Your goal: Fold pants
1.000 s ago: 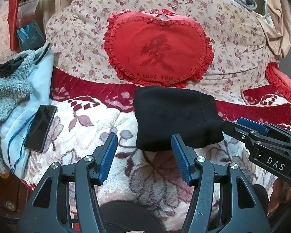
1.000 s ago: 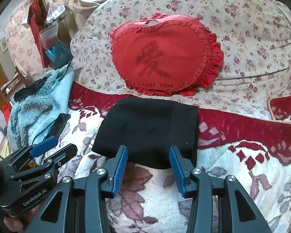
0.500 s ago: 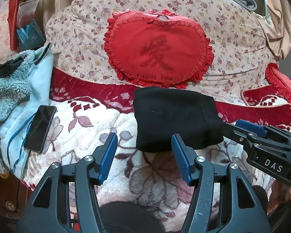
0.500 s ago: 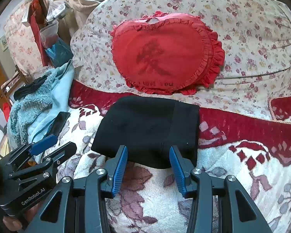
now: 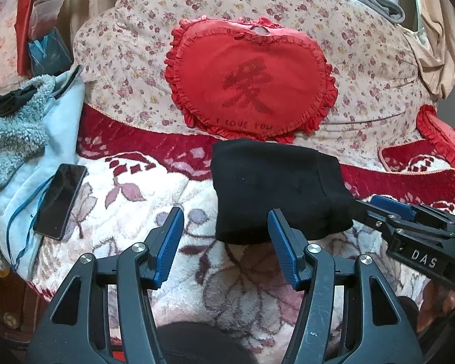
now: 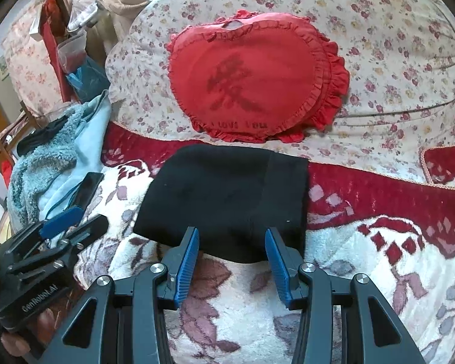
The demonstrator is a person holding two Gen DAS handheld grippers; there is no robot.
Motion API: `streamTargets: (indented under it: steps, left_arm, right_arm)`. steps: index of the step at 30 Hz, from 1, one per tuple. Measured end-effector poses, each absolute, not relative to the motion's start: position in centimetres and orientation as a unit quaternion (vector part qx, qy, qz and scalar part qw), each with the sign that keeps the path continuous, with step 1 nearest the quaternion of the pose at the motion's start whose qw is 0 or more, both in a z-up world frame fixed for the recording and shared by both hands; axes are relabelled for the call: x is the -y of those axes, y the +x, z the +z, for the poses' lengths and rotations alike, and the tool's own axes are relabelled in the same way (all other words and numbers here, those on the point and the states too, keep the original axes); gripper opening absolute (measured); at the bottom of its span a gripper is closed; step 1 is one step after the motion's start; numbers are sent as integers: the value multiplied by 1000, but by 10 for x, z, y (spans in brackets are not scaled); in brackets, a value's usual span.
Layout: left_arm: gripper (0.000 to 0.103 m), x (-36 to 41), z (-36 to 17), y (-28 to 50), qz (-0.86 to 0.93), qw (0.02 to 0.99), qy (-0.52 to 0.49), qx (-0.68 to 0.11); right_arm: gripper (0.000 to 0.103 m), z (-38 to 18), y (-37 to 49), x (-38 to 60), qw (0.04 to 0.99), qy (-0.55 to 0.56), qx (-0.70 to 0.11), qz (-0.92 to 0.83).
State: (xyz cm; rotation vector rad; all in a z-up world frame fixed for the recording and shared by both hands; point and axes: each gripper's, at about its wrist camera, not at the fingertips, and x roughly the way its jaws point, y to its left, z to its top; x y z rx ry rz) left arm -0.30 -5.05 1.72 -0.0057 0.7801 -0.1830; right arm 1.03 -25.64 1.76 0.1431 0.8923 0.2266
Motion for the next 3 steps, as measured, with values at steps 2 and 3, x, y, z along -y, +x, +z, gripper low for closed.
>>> streamTargets:
  steps: [2,3]
  left_arm:
    - [58,48,15,1,-87,919,-5,-385]
    - [58,47,13,3,-85,917,-7,-389]
  right_arm:
    - [44,15,13,265,894,70,-431,100]
    - [44,14,15,270,895,68,-432,93]
